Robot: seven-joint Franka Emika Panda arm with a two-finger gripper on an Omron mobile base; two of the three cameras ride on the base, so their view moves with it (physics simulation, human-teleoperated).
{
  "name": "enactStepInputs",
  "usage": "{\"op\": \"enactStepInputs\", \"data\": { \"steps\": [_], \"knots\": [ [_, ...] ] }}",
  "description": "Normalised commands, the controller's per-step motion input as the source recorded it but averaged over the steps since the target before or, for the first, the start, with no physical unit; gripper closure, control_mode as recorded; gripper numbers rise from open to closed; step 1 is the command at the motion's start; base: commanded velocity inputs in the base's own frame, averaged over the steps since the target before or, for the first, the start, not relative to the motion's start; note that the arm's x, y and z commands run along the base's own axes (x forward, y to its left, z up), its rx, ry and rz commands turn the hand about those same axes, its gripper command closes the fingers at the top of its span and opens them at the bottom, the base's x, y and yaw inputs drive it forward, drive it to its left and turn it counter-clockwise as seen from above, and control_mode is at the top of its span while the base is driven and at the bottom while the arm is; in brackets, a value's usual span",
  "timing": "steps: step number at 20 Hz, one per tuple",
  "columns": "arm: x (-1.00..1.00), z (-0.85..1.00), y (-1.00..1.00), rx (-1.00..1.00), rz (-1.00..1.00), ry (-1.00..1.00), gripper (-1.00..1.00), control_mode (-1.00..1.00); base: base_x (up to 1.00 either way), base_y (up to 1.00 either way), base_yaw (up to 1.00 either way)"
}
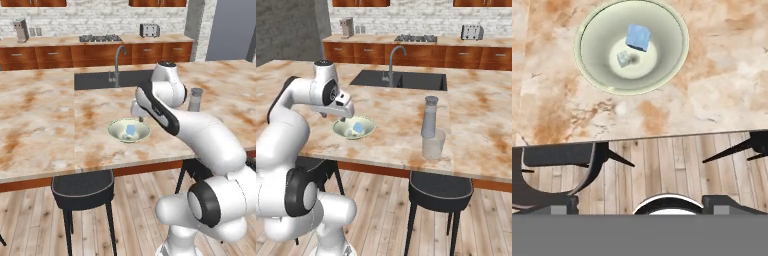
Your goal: There are two ice cubes in the ice bowl. Place both ice cubes in the glass cup.
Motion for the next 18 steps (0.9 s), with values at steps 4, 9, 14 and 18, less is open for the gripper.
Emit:
{"op": "enactStepInputs", "data": {
  "steps": [4, 9, 14, 18],
  "knots": [
    [0.51, -0.42, 0.0, -0.04, 0.0, 0.12, -1.0, -1.0, 0.0, 0.0, 0.0],
    [0.6, -0.25, 0.0, -0.01, 0.0, 0.02, -1.0, -1.0, 0.0, 0.0, 0.0],
    [0.38, -0.36, 0.0, -0.01, -0.03, -0.03, -1.0, -1.0, 0.0, 0.0, 0.0],
    [0.15, -0.48, 0.0, -0.01, 0.0, -0.03, -1.0, -1.0, 0.0, 0.0, 0.0]
  ]
}}
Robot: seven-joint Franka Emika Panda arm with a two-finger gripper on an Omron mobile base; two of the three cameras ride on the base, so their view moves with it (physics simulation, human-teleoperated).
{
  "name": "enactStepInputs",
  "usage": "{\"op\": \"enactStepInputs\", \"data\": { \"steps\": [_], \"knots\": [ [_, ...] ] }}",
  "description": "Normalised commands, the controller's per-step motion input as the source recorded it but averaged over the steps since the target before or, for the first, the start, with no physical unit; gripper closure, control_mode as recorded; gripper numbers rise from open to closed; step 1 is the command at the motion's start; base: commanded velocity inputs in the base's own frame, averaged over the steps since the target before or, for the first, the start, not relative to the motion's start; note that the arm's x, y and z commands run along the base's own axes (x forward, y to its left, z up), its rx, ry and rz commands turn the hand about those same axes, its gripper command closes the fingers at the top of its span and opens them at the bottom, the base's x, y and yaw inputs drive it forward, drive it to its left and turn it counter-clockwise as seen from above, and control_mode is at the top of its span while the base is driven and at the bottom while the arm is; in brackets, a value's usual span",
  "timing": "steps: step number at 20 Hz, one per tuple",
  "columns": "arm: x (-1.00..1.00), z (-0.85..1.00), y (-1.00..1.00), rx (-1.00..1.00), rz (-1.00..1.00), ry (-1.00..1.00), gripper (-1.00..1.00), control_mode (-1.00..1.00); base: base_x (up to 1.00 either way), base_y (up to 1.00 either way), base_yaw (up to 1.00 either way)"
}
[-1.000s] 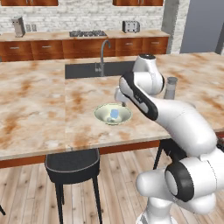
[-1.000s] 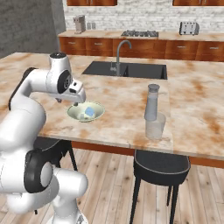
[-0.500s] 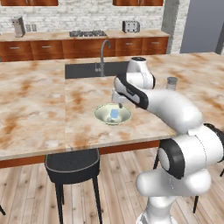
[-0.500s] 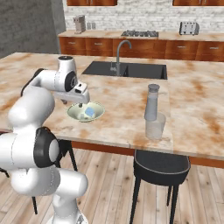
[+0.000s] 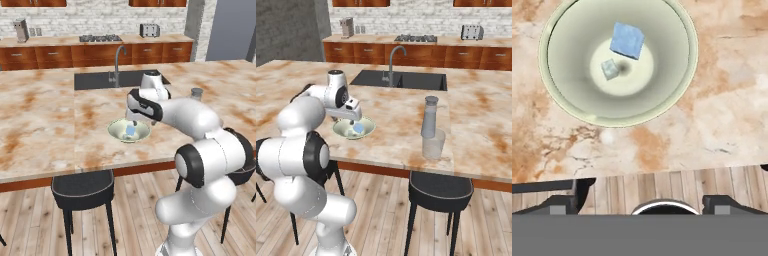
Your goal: There are two ice cubes in the ice bowl. Place both ice cubes in the glass cup.
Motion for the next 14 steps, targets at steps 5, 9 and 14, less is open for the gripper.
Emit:
{"op": "enactStepInputs", "data": {
  "steps": [5, 9, 14],
  "knots": [
    [0.03, -0.33, 0.0, -0.02, 0.0, -0.03, -1.0, -1.0, 0.0, 0.0, 0.0],
    [0.24, -0.23, 0.08, -0.03, 0.0, -0.03, -1.0, -1.0, 0.0, 0.0, 0.0],
    [0.53, -0.2, 0.08, -0.01, 0.0, -0.01, -1.0, -1.0, 0.0, 0.0, 0.0]
  ]
}}
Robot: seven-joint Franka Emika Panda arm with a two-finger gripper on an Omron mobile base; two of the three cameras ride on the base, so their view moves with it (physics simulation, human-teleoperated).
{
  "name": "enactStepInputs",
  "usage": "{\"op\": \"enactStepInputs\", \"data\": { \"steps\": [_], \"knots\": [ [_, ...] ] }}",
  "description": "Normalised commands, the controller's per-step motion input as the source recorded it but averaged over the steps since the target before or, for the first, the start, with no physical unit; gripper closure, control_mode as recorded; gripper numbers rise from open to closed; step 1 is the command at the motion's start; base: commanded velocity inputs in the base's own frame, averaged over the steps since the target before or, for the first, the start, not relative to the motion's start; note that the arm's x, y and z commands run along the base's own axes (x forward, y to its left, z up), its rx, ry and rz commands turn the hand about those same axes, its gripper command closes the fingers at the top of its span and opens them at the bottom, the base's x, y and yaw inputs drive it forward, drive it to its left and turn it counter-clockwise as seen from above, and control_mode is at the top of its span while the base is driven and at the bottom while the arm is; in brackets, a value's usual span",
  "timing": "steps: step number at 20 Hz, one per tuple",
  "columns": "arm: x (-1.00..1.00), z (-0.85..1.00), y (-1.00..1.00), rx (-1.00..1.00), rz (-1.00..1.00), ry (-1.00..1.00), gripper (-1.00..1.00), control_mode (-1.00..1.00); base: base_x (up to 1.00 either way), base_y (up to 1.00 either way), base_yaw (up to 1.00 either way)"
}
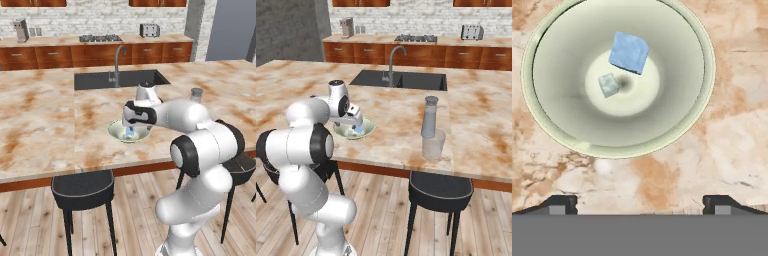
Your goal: There are two ice cubes in the ice bowl. Place both ice cubes in the glass cup.
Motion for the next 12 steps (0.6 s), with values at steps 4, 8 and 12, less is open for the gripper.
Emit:
{"op": "enactStepInputs", "data": {
  "steps": [4, 8, 12],
  "knots": [
    [0.48, -0.24, 0.0, -0.02, 0.0, -0.02, -1.0, -1.0, 0.0, 0.0, 0.0],
    [0.4, -0.22, 0.0, -0.06, 0.0, -0.04, -1.0, -1.0, 0.0, 0.0, 0.0],
    [0.33, -0.21, 0.0, -0.05, -0.01, -0.01, -1.0, -1.0, 0.0, 0.0, 0.0]
  ]
}}
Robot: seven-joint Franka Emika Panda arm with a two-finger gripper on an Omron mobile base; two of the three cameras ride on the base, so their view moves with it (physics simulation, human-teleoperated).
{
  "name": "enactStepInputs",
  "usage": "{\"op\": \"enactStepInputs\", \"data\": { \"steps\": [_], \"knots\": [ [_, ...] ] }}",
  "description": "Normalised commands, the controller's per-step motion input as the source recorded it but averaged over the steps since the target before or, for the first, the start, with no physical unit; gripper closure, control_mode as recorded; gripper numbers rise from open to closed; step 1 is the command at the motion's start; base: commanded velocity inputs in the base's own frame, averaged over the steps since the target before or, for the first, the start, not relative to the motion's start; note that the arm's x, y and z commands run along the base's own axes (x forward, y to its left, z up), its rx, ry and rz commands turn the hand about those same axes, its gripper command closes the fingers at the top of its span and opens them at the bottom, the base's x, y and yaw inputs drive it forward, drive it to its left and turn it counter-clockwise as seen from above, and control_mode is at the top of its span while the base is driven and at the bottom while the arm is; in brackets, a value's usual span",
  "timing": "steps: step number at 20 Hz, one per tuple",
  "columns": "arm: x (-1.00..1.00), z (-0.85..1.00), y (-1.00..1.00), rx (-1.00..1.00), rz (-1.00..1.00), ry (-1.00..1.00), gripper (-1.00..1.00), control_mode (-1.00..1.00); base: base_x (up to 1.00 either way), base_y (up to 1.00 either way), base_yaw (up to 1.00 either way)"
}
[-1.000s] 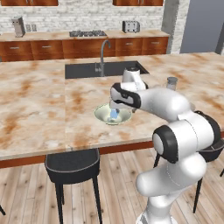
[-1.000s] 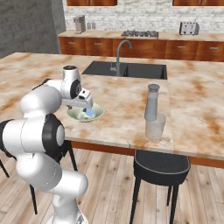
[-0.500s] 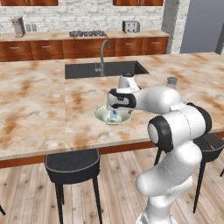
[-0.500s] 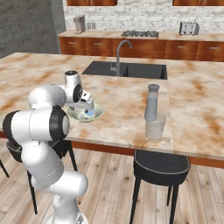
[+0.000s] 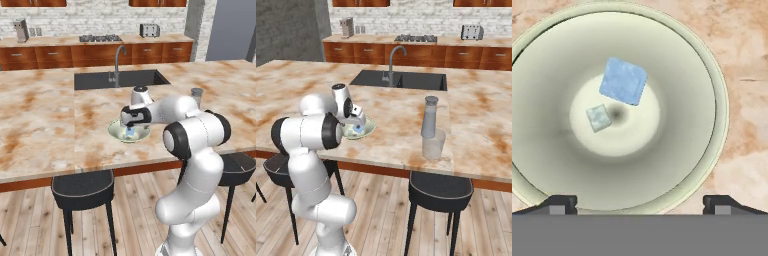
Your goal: There are two ice cubes in the ice bowl. Place both ice cubes in the glass cup.
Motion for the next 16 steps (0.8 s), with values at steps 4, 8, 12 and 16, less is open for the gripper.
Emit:
{"op": "enactStepInputs", "data": {
  "steps": [4, 8, 12, 16],
  "knots": [
    [0.3, -0.23, 0.0, -0.01, -0.01, 0.0, -1.0, -1.0, 0.0, 0.0, 0.0],
    [0.29, -0.19, 0.0, 0.0, -0.02, 0.0, -1.0, -1.0, 0.0, 0.0, 0.0],
    [0.35, -0.16, 0.0, 0.0, -0.02, 0.0, -1.0, -1.0, 0.0, 0.0, 0.0],
    [0.31, -0.14, 0.0, 0.0, -0.03, 0.0, -1.0, -1.0, 0.0, 0.0, 0.0]
  ]
}}
